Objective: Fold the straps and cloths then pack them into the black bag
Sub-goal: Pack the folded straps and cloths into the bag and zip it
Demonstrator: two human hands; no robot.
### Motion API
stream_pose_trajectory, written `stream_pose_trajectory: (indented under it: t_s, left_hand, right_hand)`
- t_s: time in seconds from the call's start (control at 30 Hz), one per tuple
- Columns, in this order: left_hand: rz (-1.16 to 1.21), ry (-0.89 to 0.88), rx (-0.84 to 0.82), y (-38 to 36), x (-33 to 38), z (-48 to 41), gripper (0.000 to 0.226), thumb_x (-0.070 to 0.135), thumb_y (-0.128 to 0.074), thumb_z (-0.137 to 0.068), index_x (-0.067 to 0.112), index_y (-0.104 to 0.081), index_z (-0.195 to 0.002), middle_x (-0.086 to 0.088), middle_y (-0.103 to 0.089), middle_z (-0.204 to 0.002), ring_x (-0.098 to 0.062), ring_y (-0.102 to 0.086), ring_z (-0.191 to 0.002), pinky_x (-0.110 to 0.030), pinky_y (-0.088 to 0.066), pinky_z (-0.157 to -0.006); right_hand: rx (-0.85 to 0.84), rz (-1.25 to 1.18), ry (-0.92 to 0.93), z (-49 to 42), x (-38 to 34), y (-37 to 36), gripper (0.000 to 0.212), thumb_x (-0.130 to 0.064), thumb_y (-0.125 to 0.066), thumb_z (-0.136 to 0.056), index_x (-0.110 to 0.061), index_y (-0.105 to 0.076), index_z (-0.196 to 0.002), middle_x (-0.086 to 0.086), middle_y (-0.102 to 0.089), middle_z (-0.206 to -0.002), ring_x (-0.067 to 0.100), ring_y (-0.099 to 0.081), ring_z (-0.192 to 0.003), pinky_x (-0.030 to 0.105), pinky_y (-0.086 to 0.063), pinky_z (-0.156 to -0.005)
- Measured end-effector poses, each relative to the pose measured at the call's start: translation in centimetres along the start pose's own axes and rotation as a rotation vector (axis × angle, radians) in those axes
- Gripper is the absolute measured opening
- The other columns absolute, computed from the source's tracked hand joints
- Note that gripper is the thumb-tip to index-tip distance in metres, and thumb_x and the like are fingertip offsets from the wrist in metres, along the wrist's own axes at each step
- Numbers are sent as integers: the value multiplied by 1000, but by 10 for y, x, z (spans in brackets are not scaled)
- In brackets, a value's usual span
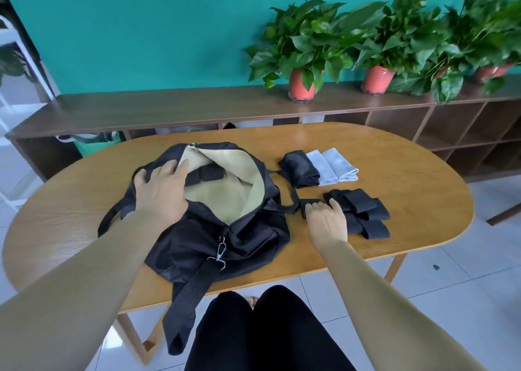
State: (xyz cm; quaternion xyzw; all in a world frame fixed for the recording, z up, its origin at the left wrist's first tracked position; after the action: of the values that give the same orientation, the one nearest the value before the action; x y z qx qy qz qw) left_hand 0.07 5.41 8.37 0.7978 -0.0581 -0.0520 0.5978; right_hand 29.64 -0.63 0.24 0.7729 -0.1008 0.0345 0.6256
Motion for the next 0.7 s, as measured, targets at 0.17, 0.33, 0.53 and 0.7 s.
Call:
stream_pose_trajectory:
  t_s: [0.17,0.33,0.53,0.7]
  left_hand:
    - [-17,6,-12,3,-5,-1,64,11,-55,-84,23,-30,-142,-3,-38,-139,-26,-40,-126,-52,-17,-111]
    - [-25,26,-16,10,-10,-4,65,12,-54,-87,24,-27,-145,-5,-29,-151,-27,-34,-134,-50,-12,-112]
    - [-14,52,-33,14,-19,-7,66,13,-54,-88,23,-25,-147,-6,-27,-153,-27,-32,-135,-51,-10,-114]
    - [18,64,-43,17,-28,-11,67,16,-55,-88,24,-25,-147,-5,-24,-154,-26,-29,-137,-50,-9,-114]
  right_hand:
    - [-73,28,63,3,-10,7,16,2,-50,-82,-12,-56,-89,3,-69,-85,22,-65,-83,31,-30,-108]
    - [54,-42,27,17,-10,28,42,11,-74,-31,-14,-44,-44,1,-46,-35,16,-33,-30,22,-40,-50]
    - [287,-36,-96,19,3,69,41,12,-73,-23,-10,-44,-43,0,-38,-32,16,-27,-29,19,-19,-47]
    - [543,24,-50,7,-23,120,40,13,-62,-31,-15,-40,-48,-2,-33,-38,16,-17,-41,21,-15,-48]
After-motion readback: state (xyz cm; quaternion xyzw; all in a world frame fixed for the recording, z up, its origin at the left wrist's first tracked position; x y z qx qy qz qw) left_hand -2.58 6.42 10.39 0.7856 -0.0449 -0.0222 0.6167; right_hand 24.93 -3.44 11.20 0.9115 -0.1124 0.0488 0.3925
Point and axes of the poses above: each hand's wrist, its own z-axis away from the middle knuckle, its own y-axis out of the back of the hand, x = y × z, the point moved 9 cm from there along -z, towards the middle knuckle
